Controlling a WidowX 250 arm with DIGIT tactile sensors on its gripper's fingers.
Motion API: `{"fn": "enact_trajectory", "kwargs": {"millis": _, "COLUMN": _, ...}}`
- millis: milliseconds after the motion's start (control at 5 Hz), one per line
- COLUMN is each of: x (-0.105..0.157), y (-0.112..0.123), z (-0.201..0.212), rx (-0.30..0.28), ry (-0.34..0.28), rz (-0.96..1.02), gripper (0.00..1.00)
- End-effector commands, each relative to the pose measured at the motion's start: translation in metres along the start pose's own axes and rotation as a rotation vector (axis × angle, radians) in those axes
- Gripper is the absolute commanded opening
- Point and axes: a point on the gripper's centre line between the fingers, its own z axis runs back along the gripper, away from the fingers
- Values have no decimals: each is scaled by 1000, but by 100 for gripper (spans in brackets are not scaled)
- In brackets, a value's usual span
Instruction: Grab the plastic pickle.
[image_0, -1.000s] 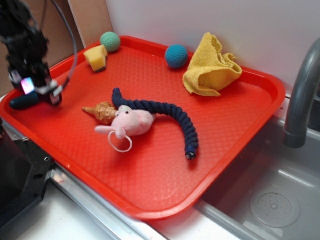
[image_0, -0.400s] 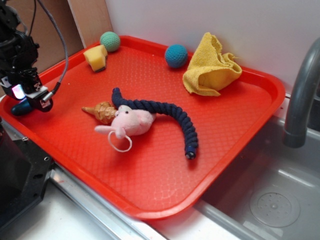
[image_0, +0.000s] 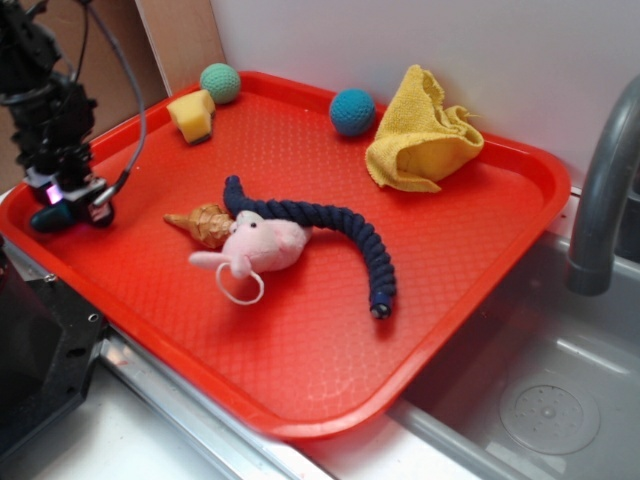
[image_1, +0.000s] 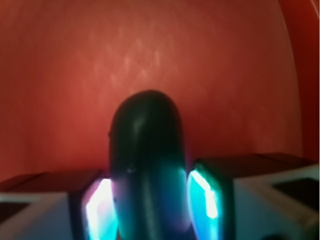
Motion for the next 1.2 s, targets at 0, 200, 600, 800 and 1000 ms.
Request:
{"fn": "enact_trajectory", "kwargs": {"millis": 0, "x": -9, "y": -9, "z": -4, "rx": 69, "ry": 67, "rz": -50, "gripper": 0}}
{"fn": "enact_trajectory", "kwargs": {"millis": 200, "x": -2, "y": -28, "z": 44, "rx": 145, "ry": -32, "rz": -117, "gripper": 0}}
{"fn": "enact_trajectory", "kwargs": {"millis": 600, "x": 15, "y": -77, "z": 142, "rx": 76, "ry": -175, "rz": -49, "gripper": 0}}
{"fn": "enact_trajectory", "kwargs": {"millis": 800, "x": 25, "y": -91, "z": 192, "rx": 60, "ry": -192, "rz": -52, "gripper": 0}}
{"fn": "enact_trajectory", "kwargs": {"millis": 1000, "x": 25, "y": -96, "z": 242, "rx": 59, "ry": -205, "rz": -61, "gripper": 0}}
